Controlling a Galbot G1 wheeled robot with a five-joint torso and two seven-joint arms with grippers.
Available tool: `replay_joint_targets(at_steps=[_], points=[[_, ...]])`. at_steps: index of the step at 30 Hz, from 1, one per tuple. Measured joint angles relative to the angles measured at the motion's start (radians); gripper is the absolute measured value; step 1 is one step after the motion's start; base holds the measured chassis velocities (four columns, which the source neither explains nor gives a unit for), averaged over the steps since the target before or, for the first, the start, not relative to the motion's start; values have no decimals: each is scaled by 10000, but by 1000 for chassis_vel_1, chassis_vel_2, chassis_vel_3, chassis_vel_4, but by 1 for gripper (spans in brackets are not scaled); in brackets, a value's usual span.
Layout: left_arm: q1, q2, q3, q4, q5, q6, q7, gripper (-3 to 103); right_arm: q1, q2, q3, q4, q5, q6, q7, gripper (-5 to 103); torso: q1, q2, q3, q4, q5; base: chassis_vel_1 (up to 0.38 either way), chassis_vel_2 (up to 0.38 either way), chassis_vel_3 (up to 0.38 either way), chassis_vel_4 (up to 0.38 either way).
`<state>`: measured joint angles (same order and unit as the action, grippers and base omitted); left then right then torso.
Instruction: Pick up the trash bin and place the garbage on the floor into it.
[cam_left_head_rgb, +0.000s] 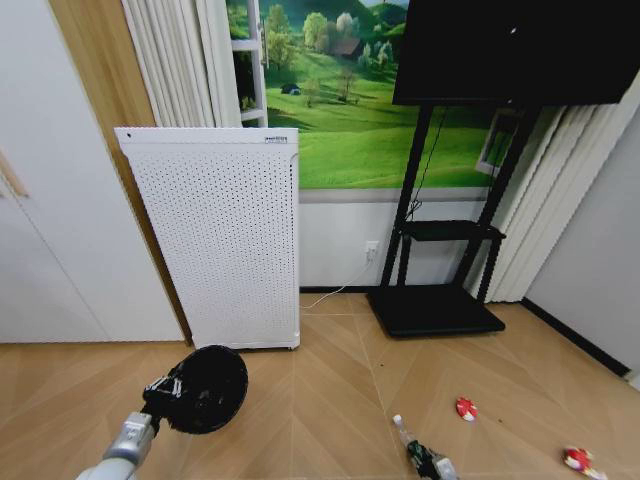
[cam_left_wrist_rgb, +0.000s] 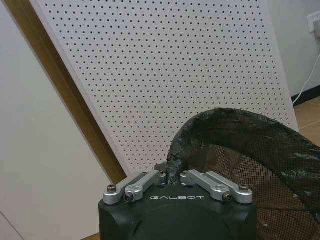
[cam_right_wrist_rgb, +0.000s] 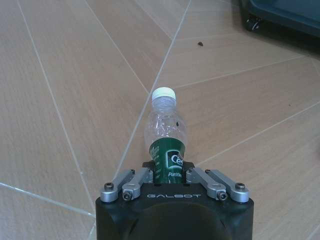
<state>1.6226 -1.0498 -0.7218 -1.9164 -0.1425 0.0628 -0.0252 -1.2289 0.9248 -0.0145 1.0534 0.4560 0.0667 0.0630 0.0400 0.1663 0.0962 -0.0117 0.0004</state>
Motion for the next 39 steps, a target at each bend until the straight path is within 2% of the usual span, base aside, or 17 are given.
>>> replay_joint_targets(at_steps=[2,6,10,13,15,16,17,19,20,22,24,31,39], points=[[-4,-1,0,-2,-2,0,0,7,-24,-13,18,49,18,-2,5,22,0,0,0,0,0,0,0,0,0],[-162,-6,47,-43,-80,-6,7,7,-811,-479,818,1902,349,-70,203,21,0,0,0,1,-1,0,0,0,0],[-295,18,117,-44,-137,-7,17,7,-1193,-740,1353,2761,344,40,208,21,0,0,0,1,-4,0,0,0,0],[-590,42,258,-64,-206,-6,70,7,-1810,-1343,2179,4304,334,470,124,21,0,0,0,-1,-6,0,0,0,0],[-646,37,287,-82,-225,0,72,7,-1925,-1474,2327,4654,302,610,49,21,0,0,0,-2,-5,0,0,0,0],[-701,19,313,-141,-245,12,74,7,-2107,-1716,2558,5387,279,854,-146,21,0,0,0,-3,-5,0,0,0,0],[-701,19,313,-141,-245,12,74,7,-2107,-1716,2558,5387,279,854,-146,21,0,0,0,-3,-5,0,0,0,0],[-782,-3,389,-195,-272,46,74,7,-2585,-1951,3006,6810,338,1206,-461,21,0,1,0,7,-5,0,0,0,0],[-782,-3,389,-195,-272,46,74,7,-2585,-1951,3006,6810,338,1206,-461,21,0,1,0,7,-5,0,0,0,0],[-819,-3,428,-196,-277,52,74,7,-2742,-1956,3156,7187,344,1290,-552,21,0,0,0,6,-4,0,0,0,0],[-979,-3,679,-196,-283,81,71,7,-3439,-1873,3569,8589,301,1666,-913,21,0,0,0,-4,-6,0,0,0,0],[-1312,-4,1323,-162,-281,93,44,7,-3711,-1758,3254,10119,-331,2166,-1243,21,0,1,0,0,-4,0,0,0,0],[-1818,-2,2119,-87,-296,258,0,7,-2810,-1759,2664,9742,-460,2421,-1568,21,0,0,0,2,-5,0,0,0,0]])
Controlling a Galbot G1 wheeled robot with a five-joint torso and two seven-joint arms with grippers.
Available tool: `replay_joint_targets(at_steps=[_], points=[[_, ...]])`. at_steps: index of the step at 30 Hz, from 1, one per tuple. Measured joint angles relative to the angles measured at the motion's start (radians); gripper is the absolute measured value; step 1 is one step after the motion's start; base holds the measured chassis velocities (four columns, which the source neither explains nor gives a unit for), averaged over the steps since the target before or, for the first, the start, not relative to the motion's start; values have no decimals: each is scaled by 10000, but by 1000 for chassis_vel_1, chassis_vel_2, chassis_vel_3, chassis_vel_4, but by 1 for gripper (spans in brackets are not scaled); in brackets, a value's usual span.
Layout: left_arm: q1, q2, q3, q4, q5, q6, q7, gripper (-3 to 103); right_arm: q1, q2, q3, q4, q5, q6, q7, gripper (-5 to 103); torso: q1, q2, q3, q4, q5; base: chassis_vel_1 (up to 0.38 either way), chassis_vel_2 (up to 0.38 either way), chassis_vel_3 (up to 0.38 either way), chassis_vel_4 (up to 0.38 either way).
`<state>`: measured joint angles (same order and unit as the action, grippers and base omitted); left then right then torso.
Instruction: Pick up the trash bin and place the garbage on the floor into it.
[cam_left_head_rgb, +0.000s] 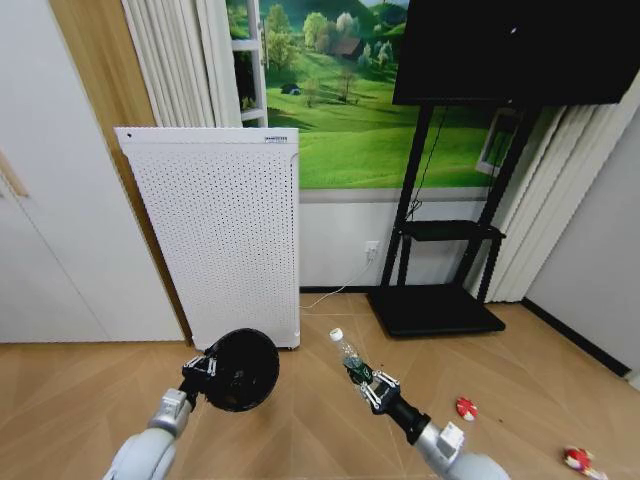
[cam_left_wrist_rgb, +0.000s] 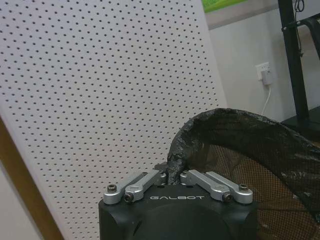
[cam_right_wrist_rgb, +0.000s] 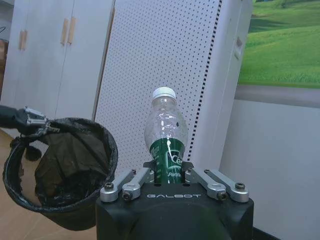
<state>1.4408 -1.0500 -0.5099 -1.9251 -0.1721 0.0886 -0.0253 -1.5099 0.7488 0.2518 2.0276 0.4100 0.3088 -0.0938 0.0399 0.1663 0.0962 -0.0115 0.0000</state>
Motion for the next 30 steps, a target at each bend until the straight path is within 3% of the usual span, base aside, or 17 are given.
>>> replay_joint_targets(at_steps=[4,6,10,13,21,30], points=[[-510,-30,621,160,41,238,-88,7,681,23,-275,-959,-18,350,-390,21,0,0,0,-1,0,0,0,0,0],[-1191,-145,1293,454,41,423,-149,7,1520,195,-977,-1774,31,564,-561,21,1,0,0,-2,1,0,0,0,0],[-1647,-260,1667,721,40,476,-168,7,2143,402,-1648,-2177,63,601,-575,21,1,0,1,-1,0,0,0,0,0],[-2359,-500,2297,1208,40,518,-220,7,3315,858,-2756,-2777,64,613,-571,21,1,-1,1,-1,0,0,0,0,0],[-2924,-887,2975,1768,102,522,-252,7,4575,1402,-3950,-3454,140,620,-487,21,2,0,2,1,0,0,0,0,0],[-3078,-1837,3540,2340,536,520,-319,7,5246,1990,-4724,-4019,165,627,-456,21,1,-1,0,-2,0,0,0,0,0]])
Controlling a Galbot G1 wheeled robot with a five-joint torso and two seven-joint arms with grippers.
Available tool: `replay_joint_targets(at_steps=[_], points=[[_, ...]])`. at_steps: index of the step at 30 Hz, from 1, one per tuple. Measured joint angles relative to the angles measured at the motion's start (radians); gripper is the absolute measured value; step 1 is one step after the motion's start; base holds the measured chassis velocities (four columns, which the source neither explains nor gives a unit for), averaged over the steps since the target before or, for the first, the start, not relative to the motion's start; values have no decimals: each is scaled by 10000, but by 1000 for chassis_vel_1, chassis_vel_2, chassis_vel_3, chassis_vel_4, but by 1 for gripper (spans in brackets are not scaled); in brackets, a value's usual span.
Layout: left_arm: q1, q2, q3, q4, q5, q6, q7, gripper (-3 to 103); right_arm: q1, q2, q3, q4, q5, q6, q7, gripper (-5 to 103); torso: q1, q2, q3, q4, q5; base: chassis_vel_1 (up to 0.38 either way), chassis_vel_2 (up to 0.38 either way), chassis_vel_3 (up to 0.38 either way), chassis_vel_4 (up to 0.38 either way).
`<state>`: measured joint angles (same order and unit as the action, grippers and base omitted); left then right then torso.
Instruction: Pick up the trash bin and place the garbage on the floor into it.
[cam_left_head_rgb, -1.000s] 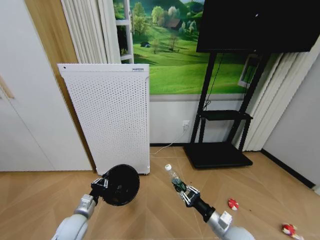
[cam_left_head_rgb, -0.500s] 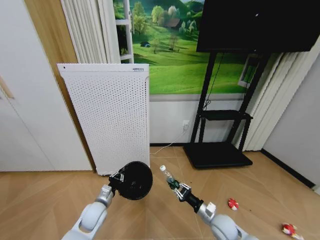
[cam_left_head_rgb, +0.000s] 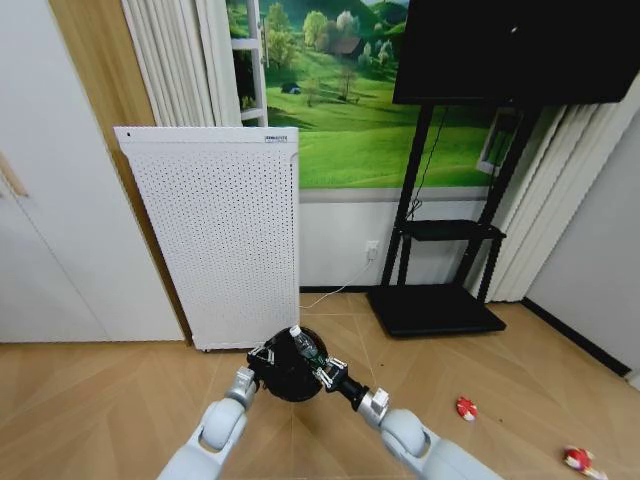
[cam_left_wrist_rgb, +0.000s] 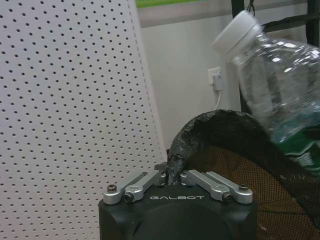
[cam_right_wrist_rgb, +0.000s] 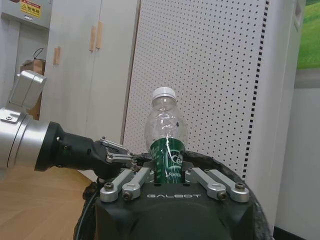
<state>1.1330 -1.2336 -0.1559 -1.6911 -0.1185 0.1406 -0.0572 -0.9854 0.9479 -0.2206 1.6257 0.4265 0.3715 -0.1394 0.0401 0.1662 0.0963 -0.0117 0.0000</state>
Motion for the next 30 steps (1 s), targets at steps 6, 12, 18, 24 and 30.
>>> replay_joint_targets(at_steps=[6,12,18,24,30], points=[[6,-333,193,20,135,0,-16,7,67,171,-77,-273,-183,31,-48,21,0,0,0,-1,1,0,0,0,0],[91,-374,231,-34,197,0,-17,7,1,112,52,-286,-185,-41,-225,42,0,0,-1,1,1,0,0,0,0],[150,-291,208,-110,201,0,-2,7,-101,35,199,-293,-185,-59,-260,70,0,0,-1,0,1,0,0,0,0],[204,-237,150,-146,201,-2,7,7,-141,-12,276,-267,-182,-59,-264,86,0,1,-1,0,1,0,0,0,0],[436,-94,-148,-347,178,-22,13,7,-296,-254,880,51,399,-295,-88,100,0,0,-1,1,0,0,0,0,0]])
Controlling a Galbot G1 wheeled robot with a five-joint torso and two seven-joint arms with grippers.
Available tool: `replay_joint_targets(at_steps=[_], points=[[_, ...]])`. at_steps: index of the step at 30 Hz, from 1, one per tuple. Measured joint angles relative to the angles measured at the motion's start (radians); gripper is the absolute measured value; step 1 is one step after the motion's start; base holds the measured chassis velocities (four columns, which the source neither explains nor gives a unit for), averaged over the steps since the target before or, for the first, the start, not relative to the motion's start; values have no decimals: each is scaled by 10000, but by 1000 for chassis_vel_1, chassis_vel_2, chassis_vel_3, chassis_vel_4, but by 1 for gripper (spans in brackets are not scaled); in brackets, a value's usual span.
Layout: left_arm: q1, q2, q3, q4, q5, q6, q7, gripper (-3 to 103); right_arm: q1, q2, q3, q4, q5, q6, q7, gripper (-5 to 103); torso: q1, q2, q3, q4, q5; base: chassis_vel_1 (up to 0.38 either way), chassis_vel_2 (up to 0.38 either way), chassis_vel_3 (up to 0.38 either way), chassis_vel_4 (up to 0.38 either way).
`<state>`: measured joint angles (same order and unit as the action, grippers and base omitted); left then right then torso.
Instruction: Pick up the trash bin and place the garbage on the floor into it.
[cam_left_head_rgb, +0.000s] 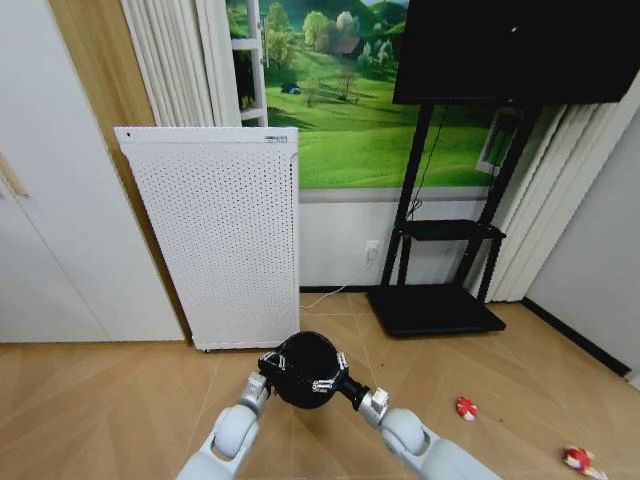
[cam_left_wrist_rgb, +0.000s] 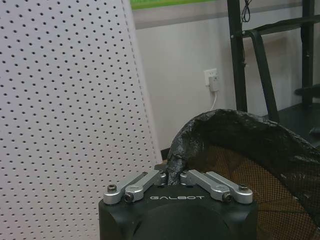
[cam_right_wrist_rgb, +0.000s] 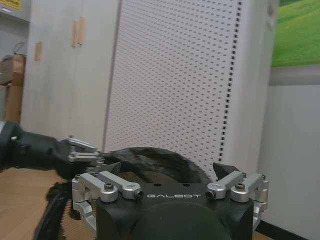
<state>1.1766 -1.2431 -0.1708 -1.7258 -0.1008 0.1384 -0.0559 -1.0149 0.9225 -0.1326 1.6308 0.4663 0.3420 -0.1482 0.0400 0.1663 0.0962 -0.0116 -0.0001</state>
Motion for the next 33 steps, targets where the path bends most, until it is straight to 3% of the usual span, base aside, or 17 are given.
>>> replay_joint_targets(at_steps=[5,8,9,11,20,27,33], points=[[238,218,-511,-189,-19,-36,8,7,-279,-107,792,217,388,-596,508,100,0,0,0,-1,-1,0,0,0,0],[731,452,-1463,-523,-135,-122,25,7,-613,-119,1699,260,577,-1520,1746,100,-1,1,-1,0,0,0,0,0,0],[731,452,-1463,-523,-135,-122,25,7,-613,-119,1699,260,577,-1520,1746,100,-1,1,-1,0,0,0,0,0,0],[1120,514,-2144,-734,-140,-252,35,7,-924,-113,2347,351,658,-2171,2492,100,-1,0,0,3,1,0,0,0,0],[2026,424,-3688,-1293,-173,-511,79,7,-2041,-52,4289,714,603,-3344,3804,100,-2,1,0,1,1,0,0,0,0],[2639,369,-4545,-1909,-524,-537,32,7,-3106,250,5812,1167,578,-3549,3845,100,-2,1,-1,0,1,0,0,0,0],[3081,223,-4919,-2327,-702,-575,-36,7,-3827,467,6471,1779,633,-3269,3629,100,-2,1,-1,-1,-1,0,0,0,0]])
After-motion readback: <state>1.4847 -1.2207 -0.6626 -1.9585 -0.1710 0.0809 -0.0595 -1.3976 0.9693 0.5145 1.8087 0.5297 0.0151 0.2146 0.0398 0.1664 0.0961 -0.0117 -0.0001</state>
